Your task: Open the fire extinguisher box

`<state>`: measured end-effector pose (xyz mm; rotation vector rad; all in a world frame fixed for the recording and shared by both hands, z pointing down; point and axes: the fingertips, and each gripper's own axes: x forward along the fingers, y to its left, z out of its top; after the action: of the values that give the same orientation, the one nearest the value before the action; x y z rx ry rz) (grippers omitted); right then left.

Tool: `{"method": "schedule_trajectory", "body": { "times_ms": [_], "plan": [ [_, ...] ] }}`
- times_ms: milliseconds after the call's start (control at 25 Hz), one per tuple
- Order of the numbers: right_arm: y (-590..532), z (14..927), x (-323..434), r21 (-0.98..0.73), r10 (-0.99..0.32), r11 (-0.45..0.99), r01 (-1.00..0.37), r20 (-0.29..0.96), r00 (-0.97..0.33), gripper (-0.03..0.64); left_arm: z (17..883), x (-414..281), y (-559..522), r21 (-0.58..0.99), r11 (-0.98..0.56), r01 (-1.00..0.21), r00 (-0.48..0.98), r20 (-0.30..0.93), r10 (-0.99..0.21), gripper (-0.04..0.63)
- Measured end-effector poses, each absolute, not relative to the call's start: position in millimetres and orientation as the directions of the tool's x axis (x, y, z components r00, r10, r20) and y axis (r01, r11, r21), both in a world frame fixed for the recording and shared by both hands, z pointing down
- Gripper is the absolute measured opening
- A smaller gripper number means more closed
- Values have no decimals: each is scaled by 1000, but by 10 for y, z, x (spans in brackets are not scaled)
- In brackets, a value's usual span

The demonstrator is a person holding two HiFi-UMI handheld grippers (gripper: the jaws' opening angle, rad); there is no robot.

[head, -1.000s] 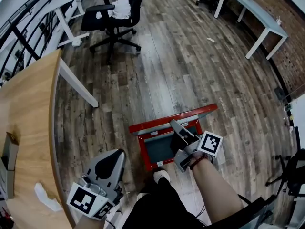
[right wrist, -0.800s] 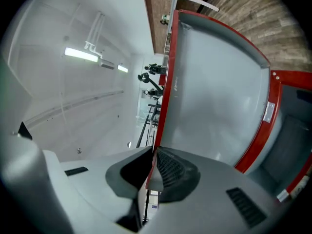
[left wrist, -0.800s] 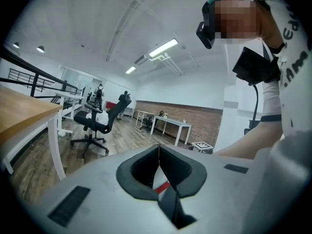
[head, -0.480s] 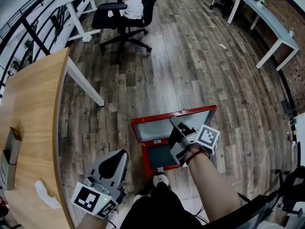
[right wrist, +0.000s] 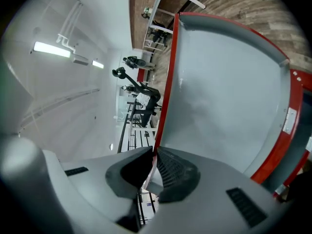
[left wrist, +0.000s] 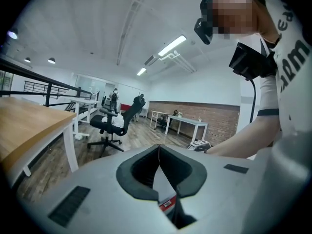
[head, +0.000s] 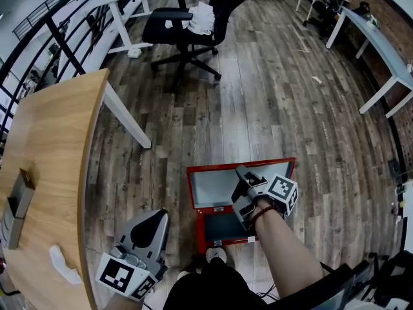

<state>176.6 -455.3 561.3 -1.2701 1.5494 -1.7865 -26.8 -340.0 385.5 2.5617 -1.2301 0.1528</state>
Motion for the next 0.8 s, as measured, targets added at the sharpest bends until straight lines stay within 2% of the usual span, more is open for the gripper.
{"method": "schedule_trajectory", "body": {
  "times_ms": [800],
  "plan": [
    [-4938,5974,1772,-924,-811,-331,-191,382,-444,32,4113,-423,-3525,218,-510,-832,553,257,-793,6]
  ]
}}
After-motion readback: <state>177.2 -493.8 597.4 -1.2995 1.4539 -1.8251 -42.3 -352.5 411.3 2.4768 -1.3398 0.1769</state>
